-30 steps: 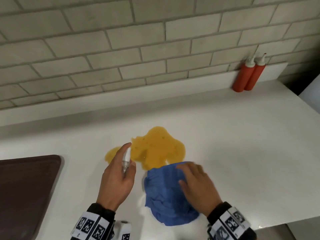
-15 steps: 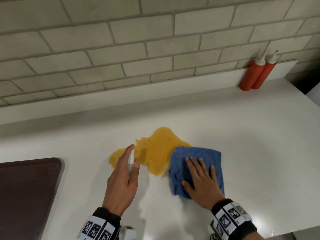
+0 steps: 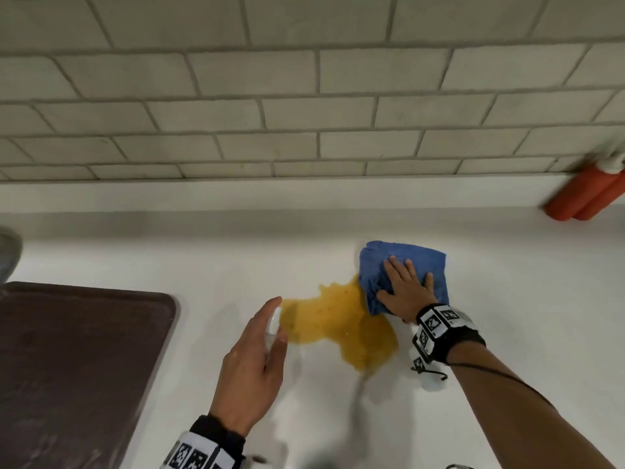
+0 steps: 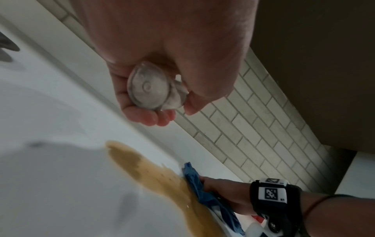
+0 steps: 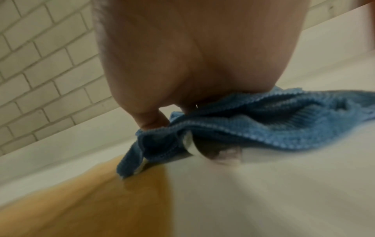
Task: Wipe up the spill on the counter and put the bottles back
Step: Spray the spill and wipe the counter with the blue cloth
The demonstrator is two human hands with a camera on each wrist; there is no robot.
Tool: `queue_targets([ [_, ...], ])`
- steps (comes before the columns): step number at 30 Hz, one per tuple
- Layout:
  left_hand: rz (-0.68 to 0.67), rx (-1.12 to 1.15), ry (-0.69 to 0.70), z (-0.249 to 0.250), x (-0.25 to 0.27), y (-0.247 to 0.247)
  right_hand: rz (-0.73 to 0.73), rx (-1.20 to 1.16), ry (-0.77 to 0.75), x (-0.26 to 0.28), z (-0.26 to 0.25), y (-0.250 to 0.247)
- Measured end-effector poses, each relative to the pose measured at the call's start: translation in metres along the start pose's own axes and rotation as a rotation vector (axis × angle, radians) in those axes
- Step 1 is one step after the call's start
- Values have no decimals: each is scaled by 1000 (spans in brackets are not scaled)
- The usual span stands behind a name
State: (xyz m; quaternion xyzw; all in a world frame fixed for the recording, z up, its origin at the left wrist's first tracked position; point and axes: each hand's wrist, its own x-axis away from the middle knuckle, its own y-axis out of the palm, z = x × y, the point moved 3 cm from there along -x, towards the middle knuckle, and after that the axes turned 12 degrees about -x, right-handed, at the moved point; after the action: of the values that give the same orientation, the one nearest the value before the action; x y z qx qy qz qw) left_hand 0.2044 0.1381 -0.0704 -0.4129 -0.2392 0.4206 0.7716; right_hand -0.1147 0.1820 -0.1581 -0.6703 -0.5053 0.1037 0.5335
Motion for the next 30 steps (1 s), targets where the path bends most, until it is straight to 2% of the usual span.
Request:
queue_targets([
  [7, 32, 30, -25, -21, -3, -12, -27, 12, -98, -20, -47, 10],
  [21, 79, 69, -44, -52, 10, -30, -102, 22, -329, 2, -153, 70],
  [26, 75, 113, -61, -68, 20, -37, -34, -19, -425, 28, -190, 99],
  [30, 67, 133, -79, -78, 26, -41, 38, 6, -472, 53, -191, 118],
])
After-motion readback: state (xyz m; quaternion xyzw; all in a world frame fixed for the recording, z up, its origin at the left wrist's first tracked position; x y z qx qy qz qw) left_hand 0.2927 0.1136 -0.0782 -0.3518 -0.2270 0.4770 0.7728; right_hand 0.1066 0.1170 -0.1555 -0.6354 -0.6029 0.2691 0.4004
